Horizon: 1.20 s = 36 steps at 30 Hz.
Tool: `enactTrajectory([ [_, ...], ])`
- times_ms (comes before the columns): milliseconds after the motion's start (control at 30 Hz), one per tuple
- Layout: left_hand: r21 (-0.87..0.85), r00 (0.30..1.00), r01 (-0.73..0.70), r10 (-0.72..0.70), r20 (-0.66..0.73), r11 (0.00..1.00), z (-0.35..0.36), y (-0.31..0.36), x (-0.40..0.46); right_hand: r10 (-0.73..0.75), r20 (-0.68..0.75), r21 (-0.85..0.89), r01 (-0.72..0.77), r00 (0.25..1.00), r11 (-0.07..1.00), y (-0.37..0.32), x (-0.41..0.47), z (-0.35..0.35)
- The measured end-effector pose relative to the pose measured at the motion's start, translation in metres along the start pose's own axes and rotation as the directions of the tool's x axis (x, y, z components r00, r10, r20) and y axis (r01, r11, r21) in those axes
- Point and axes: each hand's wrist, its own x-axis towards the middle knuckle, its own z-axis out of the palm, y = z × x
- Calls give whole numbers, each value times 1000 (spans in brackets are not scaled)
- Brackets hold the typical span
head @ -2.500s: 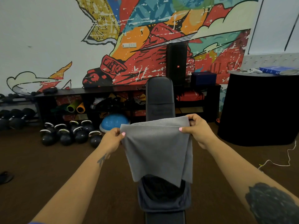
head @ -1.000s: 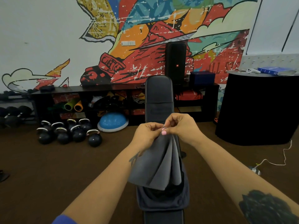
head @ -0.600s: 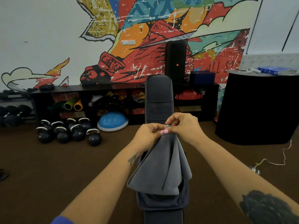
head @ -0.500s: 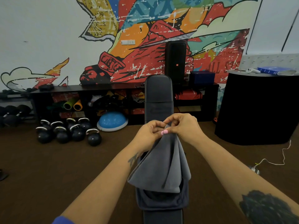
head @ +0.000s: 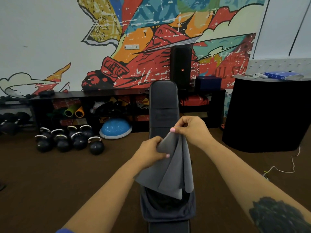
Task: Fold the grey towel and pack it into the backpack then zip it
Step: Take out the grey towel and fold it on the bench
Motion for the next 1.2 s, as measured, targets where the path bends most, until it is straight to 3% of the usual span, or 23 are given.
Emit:
enactTrajectory([
  [133, 198, 994, 82, -95, 54, 977, -14, -20, -5, 46, -135, 108, -32, 990, 994, 7, 5, -17],
  [267, 258, 991, 123, -131, 14, 958, -41, -31, -10, 89, -231, 111, -65, 969, 992, 25, 7, -34],
  [333, 206, 991, 124, -110, -76, 971, -58, -30, -10, 116, -244, 97, -95, 963, 991, 33, 6, -39],
  [500, -125, 941, 33, -73, -330, 992, -88, -24, -6, 178, -216, 83, -164, 960, 983, 49, 0, -41],
  [700, -104, 950, 3, -35, -310, 995, -91, -16, -7, 181, -220, 69, -170, 959, 983, 56, -6, -37],
  [833, -135, 921, 29, -79, -382, 990, -83, -20, -10, 198, -225, 105, -178, 954, 978, 57, -8, -37],
  [1000, -202, 932, 110, -171, -319, 973, -64, -34, -17, 274, -118, 145, -257, 954, 956, 68, -17, -30],
  [1200, -257, 953, 228, -269, -139, 939, -14, -78, -41, 434, 18, 222, -427, 901, 877, 112, -50, -1],
])
